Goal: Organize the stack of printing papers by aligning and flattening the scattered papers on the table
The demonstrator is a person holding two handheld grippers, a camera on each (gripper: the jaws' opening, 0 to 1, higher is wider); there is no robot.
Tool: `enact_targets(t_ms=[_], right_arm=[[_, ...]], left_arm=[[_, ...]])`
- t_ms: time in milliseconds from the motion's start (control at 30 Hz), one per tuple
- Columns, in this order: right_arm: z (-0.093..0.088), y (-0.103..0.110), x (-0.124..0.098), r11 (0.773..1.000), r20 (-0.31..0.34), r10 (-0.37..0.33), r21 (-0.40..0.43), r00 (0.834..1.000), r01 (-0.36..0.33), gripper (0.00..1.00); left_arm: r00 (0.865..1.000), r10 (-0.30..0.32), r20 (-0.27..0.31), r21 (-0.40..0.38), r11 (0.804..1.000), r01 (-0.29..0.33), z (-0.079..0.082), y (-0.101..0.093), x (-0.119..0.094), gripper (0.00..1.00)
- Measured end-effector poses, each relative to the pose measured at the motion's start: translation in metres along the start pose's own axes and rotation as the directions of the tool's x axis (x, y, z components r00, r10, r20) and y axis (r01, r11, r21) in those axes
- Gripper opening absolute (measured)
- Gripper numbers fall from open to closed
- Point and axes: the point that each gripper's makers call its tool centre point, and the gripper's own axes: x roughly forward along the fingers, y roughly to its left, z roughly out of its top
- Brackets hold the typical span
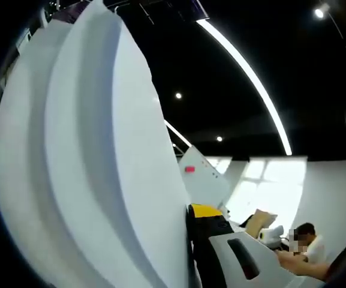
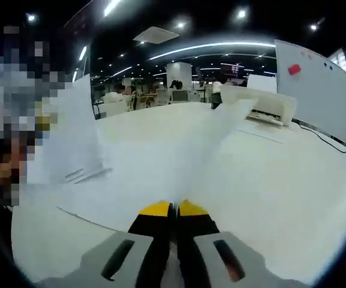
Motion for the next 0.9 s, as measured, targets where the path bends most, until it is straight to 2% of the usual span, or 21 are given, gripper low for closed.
enact_targets(t_ms=[433,533,733,900], right_arm=[[0.001,-0.006,-0.003,0.996,0.008,-0.025,0.083,1.000,0.024,0.00],[0.006,-0.006,-0.005,0.993,0.025,-0.029,0.112,0.999,0.026,0.00],[0.015,-0.008,-0.012,0.992,0.058,-0.048,0.117,0.997,0.041,0.00],[0.032,-0.012,-0.024,0.991,0.111,-0.076,0.121,0.991,0.062,0.00]], left_arm=[[1.000,0.000,0.000,-0.001,1.000,0.000,0.000,0.000,0.000,0.08],[1.000,0.001,0.000,-0.001,1.000,-0.001,0.000,0.000,0.000,0.08],[1.000,0.001,0.001,-0.002,1.000,-0.001,0.000,0.000,0.000,0.08],[1.000,0.002,0.001,-0.002,1.000,-0.002,0.000,0.000,0.000,0.08]])
